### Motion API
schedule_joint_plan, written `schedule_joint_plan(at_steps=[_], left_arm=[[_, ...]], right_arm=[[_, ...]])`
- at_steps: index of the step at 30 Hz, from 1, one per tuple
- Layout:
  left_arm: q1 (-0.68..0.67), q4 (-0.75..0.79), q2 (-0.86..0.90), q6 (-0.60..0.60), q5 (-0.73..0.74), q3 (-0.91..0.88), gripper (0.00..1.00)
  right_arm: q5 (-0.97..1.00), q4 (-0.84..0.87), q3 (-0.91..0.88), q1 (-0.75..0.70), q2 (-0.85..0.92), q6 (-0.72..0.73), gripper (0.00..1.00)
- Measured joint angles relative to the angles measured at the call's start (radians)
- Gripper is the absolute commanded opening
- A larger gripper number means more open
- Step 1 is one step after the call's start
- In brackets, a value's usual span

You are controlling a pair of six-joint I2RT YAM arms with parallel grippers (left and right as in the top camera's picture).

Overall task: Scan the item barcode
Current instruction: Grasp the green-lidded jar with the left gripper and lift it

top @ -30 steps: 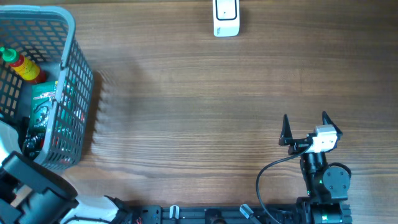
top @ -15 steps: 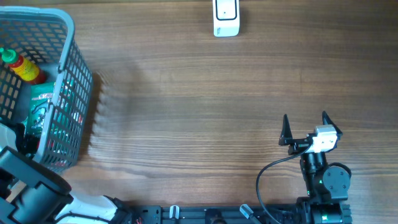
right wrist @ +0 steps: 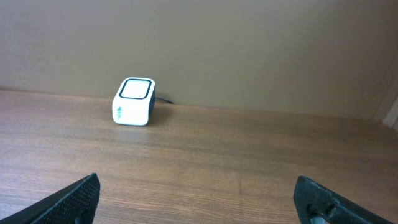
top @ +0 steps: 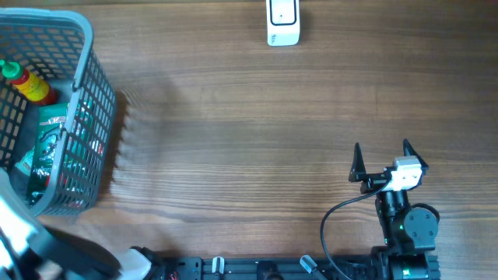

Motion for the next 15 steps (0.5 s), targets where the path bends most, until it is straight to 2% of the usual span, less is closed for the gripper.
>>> schedule_joint_plan(at_steps=[5, 10, 12, 15], left_arm=[[0.002, 0.013, -0.229, -0.063, 0.181, 0.041, 0.57], [-0.011, 0.067, -0.426, -0.195, 0.493, 0.048, 0.56], [-0.062, 0.071, -0.479, -0.241, 0.626, 0.053, 0.56], [-0.192, 0.014, -0.512, -0.267, 0.733, 0.058, 0.56]], right_arm=[[0.0, 0.0, 0.0, 0.0, 0.0, 0.0, 1.0], [0.0, 0.0, 0.0, 0.0, 0.0, 0.0, 1.0], [0.0, 0.0, 0.0, 0.0, 0.0, 0.0, 1.0], [0.0, 0.0, 0.0, 0.0, 0.0, 0.0, 1.0]])
